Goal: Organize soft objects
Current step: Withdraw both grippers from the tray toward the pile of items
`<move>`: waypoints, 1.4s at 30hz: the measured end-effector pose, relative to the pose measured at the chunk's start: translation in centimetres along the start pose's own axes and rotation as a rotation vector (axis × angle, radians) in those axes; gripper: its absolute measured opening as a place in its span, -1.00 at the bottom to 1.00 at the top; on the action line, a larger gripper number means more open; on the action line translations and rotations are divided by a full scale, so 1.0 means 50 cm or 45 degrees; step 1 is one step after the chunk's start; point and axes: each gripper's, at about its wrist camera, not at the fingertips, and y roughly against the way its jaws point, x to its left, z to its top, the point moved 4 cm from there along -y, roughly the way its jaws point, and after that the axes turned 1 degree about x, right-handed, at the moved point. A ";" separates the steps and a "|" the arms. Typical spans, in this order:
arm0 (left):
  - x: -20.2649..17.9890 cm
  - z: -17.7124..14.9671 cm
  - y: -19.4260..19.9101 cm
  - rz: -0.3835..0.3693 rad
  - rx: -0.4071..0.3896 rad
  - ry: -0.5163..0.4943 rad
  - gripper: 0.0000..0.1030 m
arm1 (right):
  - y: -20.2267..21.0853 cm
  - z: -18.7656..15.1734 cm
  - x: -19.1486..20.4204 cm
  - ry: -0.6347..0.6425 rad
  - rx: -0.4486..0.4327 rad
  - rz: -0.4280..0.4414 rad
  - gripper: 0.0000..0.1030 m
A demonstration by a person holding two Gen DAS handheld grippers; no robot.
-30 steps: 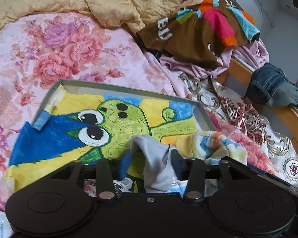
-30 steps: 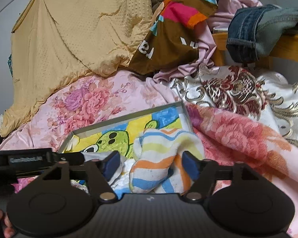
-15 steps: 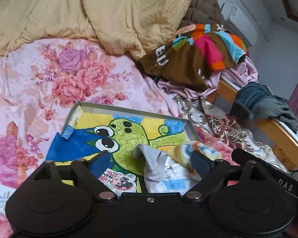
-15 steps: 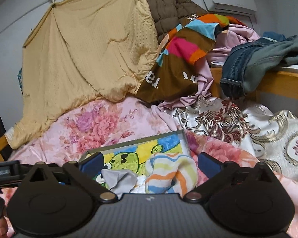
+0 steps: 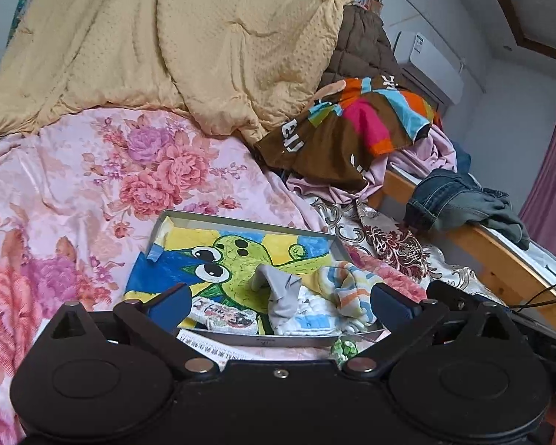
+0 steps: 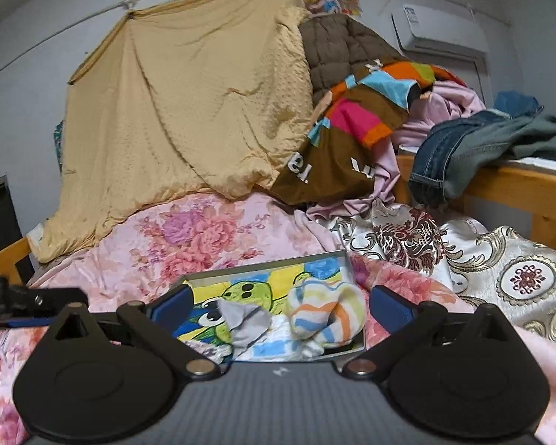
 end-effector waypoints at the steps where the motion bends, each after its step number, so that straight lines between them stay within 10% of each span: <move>1: 0.001 -0.004 0.009 -0.002 0.000 -0.004 0.98 | 0.013 -0.009 0.007 0.012 -0.011 -0.004 1.00; 14: -0.002 -0.097 0.146 0.026 -0.145 -0.138 0.98 | 0.190 -0.066 0.077 0.046 -0.268 0.024 1.00; 25: 0.018 -0.143 0.247 0.080 -0.292 -0.136 0.98 | 0.248 -0.147 0.077 -0.107 -0.055 0.005 1.00; 42: 0.110 -0.228 0.229 0.153 -0.140 -0.178 0.99 | 0.235 -0.228 0.121 0.031 0.169 -0.105 1.00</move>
